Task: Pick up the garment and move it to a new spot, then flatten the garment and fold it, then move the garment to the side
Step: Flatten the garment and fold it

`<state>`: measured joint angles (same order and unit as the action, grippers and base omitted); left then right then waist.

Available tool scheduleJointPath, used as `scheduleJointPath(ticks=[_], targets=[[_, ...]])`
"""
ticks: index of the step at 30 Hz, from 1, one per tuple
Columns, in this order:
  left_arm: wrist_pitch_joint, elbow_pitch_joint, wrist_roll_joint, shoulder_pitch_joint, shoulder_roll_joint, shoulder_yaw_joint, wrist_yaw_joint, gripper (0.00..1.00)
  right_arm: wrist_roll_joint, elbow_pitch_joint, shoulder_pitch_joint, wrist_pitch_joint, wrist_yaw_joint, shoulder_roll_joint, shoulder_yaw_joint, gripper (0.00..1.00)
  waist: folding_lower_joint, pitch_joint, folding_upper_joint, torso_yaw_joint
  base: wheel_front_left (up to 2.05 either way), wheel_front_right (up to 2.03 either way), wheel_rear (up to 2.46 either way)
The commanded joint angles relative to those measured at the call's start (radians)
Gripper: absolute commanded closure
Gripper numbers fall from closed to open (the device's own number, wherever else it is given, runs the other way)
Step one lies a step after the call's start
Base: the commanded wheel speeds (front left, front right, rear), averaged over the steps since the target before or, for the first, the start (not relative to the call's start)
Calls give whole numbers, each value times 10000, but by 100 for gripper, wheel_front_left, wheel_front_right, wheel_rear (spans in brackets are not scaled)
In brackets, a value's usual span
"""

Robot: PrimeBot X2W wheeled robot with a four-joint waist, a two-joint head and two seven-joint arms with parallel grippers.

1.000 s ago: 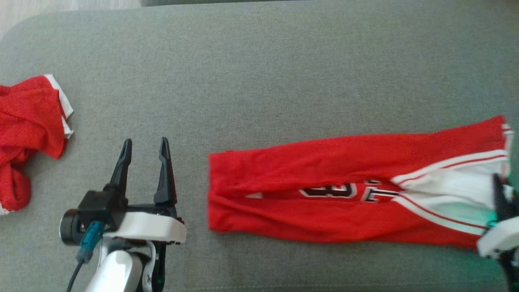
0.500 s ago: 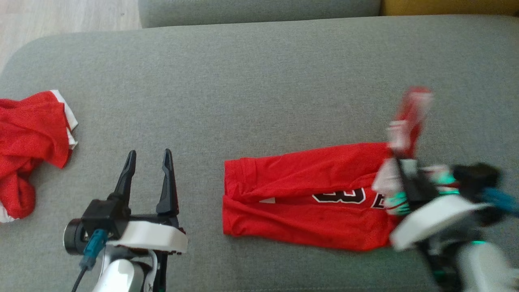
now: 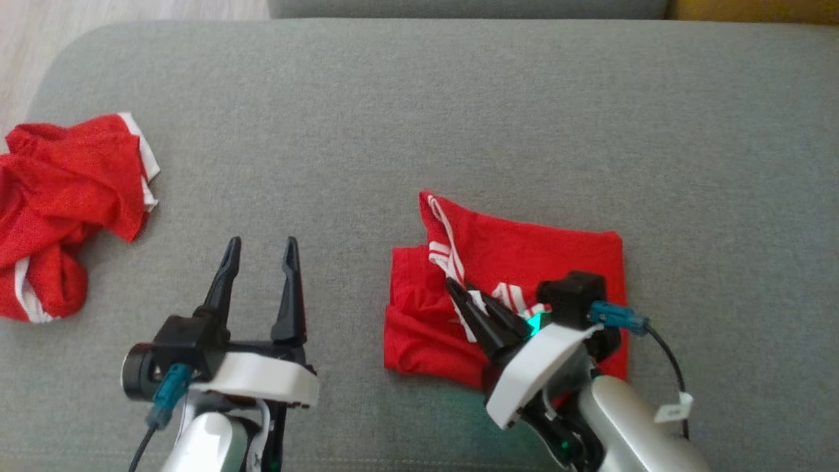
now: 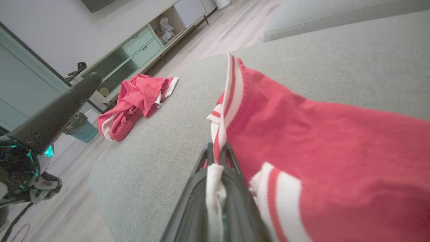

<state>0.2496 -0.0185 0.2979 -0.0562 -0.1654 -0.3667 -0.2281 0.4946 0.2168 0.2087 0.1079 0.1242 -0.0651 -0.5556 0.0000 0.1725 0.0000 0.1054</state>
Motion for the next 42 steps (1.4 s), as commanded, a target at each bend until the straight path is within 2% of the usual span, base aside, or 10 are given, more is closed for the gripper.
scheduleJointPath(ticks=[1,2,3,4,12,15,18,25,33,42], targets=[[122,287,-148,-542,-2,315,47,0,239,42,538,-307,65,145,-404,100,0,143,0,115,0,0,0],[122,291,-163,-563,13,317,53,0,329,312,677,-411,65,145,-519,100,0,188,0,128,0,0,0],[122,288,-189,-582,32,339,47,0,562,695,929,-755,65,146,-611,31,0,280,0,125,0,0,0],[122,274,-222,-589,22,344,39,0,680,806,1061,-959,65,146,-660,0,0,322,0,112,0,0,0],[122,186,-322,-618,17,396,42,0,744,265,1849,-2352,65,147,-1581,0,0,391,0,-125,0,0,0],[122,179,-337,-588,21,415,33,0,450,-334,1902,-2821,65,148,-1450,0,0,339,0,-246,0,0,0],[122,187,-350,-515,-13,458,5,0,-143,-873,1686,-3035,65,-40,-587,0,0,269,0,-384,0,0,0],[122,214,-332,-413,-223,601,-35,0,-1789,-1847,95,-2595,65,-866,2545,0,0,130,0,-603,0,0,0],[117,239,-285,-126,-403,744,-184,0,-2607,-2981,-1792,-1812,65,-1044,4624,0,0,-185,0,-676,0,0,0],[38,309,-268,267,-524,683,-264,0,-2877,-3765,-2794,-1287,65,-701,5099,0,0,-417,0,-698,0,0,0]])
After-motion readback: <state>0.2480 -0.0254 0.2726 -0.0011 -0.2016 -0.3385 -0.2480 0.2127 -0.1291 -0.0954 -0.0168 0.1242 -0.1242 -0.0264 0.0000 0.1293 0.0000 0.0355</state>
